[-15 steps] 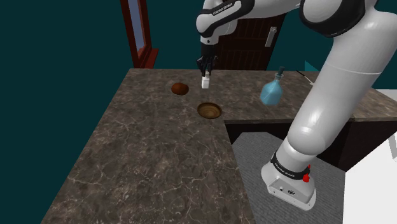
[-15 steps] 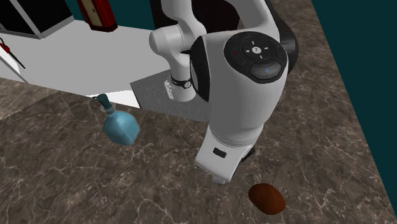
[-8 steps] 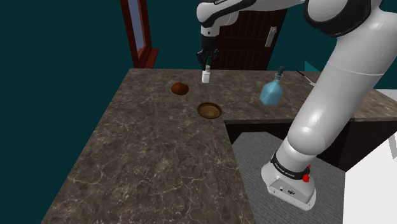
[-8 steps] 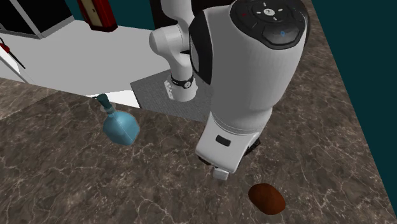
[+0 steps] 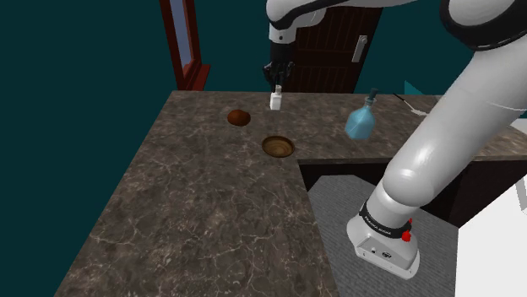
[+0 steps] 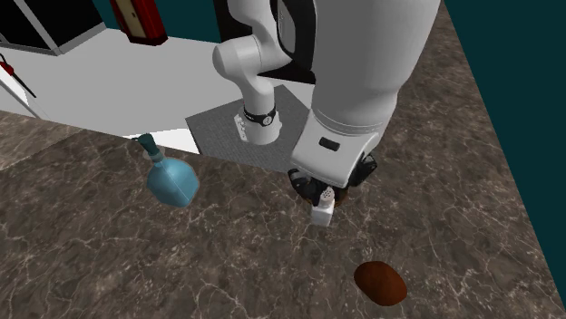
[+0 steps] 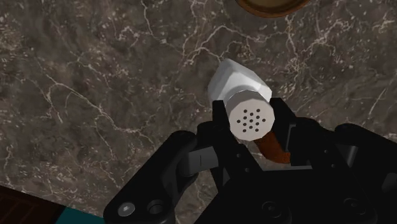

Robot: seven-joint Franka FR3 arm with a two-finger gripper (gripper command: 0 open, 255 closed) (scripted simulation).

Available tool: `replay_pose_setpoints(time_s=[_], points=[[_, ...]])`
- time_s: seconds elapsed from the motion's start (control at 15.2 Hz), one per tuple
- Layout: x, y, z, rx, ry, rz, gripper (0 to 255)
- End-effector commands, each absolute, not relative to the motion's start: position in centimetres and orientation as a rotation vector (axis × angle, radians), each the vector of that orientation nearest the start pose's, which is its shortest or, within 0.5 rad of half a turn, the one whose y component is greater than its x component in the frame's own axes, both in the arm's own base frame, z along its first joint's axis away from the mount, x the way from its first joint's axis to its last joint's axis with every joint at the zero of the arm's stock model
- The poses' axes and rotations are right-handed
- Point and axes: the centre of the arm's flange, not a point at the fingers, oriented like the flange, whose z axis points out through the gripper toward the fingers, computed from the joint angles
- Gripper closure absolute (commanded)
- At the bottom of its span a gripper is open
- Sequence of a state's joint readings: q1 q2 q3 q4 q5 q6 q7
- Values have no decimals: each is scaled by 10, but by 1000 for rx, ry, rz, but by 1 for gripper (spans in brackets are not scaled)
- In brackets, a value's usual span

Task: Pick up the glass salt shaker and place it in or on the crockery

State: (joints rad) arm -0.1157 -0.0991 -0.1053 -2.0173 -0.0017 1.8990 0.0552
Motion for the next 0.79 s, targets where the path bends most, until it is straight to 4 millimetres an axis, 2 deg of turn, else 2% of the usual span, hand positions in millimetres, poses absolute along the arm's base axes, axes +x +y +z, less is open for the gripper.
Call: replay_pose_setpoints(time_s=[0.0, 0.46, 0.53, 0.73], points=[[495, -99, 501, -3102, 430, 30, 255], [432, -35, 523, -3102, 430, 30, 255], [417, -20, 528, -3102, 430, 30, 255], [417, -20, 512, -3102, 430, 30, 255]])
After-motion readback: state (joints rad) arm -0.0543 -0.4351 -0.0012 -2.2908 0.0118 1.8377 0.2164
